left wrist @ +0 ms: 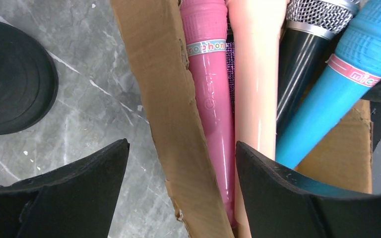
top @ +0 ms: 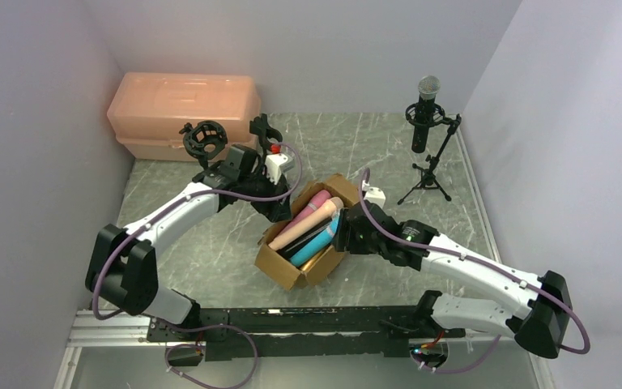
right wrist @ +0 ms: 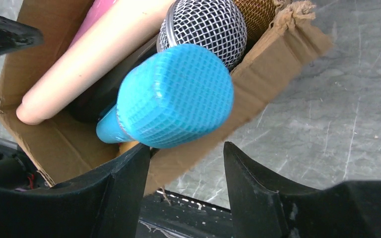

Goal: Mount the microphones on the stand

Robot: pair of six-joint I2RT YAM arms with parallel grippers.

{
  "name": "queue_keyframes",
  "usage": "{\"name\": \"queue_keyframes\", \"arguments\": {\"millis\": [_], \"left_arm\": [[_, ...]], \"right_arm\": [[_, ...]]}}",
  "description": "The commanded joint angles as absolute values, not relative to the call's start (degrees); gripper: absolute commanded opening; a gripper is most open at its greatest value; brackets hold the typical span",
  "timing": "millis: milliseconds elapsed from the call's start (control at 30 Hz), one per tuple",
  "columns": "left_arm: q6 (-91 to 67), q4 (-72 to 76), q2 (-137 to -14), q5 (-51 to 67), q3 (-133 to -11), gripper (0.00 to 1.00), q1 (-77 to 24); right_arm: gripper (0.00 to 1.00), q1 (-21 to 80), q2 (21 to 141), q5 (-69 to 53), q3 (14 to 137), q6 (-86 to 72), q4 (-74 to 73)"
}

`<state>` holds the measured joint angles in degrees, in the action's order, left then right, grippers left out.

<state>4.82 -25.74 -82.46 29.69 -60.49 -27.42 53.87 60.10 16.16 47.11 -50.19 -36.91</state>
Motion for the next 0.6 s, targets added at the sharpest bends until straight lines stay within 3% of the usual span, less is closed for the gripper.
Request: {"name": "queue_keyframes", "arguments": {"millis": [0, 67, 133, 267, 300, 567], "left_arm": [[4.6, -22.84, -84.72, 29.22, -63.37, 0.82, -28.83], [5.06, -23.16, -85.76, 28.96, -63.36, 0.72, -29.27], [5.72, -23.79, -86.42, 28.82, -63.37, 0.56, -29.41], [6.61, -27.01, -86.34, 27.33, -64.15, 0.05, -29.43], [6.74, -28.03, -85.82, 26.7, -64.45, 0.0, -29.39], [6.55, -34.83, -73.79, 19.94, -60.68, 0.0, -29.36]], "right_arm": [[0.58, 51.76, 59.53, 15.88, 45.52, -50.71, -32.24], [0.57, 51.3, 61.04, 15.3, 45.64, -50.02, -30.79], [0.56, 51.16, 62.57, 14.8, 45.91, -49.11, -29.21], [0.52, 50.57, 65.44, 14.14, 46.78, -47.66, -26.95], [0.51, 50.35, 66.02, 13.84, 46.91, -47.31, -26.19], [0.44, 49.75, 73.25, 9.9, 49.43, -44.07, -19.58]]}}
